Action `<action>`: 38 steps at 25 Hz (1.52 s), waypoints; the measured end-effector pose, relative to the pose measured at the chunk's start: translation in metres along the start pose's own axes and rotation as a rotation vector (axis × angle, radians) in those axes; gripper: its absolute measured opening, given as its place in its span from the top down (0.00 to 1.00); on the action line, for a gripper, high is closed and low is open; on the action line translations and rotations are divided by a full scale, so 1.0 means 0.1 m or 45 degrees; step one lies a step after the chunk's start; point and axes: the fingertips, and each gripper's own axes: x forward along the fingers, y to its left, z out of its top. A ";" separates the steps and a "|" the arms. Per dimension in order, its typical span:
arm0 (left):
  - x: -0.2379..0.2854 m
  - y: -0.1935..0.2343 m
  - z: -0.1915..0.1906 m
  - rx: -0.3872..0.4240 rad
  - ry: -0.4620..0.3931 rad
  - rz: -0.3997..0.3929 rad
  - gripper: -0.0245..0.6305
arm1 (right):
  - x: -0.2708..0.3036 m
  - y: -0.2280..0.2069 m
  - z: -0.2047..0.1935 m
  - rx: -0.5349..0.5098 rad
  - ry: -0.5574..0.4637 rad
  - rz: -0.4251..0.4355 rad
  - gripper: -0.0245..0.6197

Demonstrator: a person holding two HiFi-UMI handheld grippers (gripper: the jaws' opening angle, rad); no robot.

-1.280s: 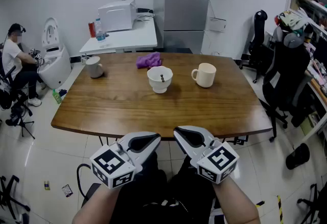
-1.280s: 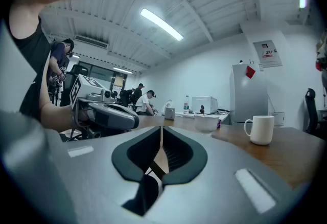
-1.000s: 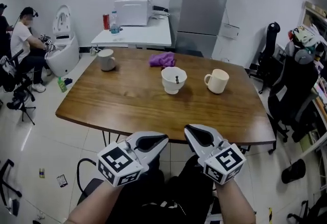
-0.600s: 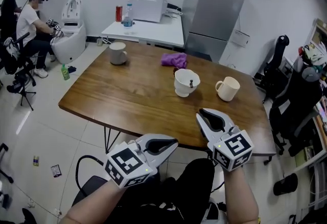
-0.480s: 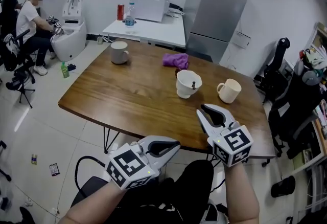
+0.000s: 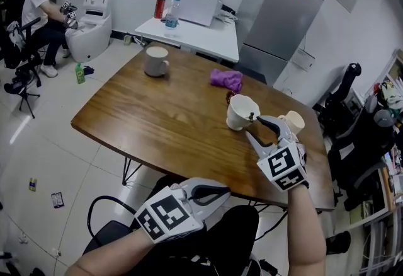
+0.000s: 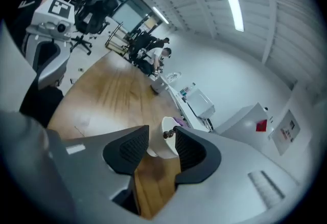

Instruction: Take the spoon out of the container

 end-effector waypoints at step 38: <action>0.08 -0.12 -0.18 -0.014 0.072 -0.073 0.94 | -0.42 -0.40 0.30 -0.628 0.064 -0.256 0.74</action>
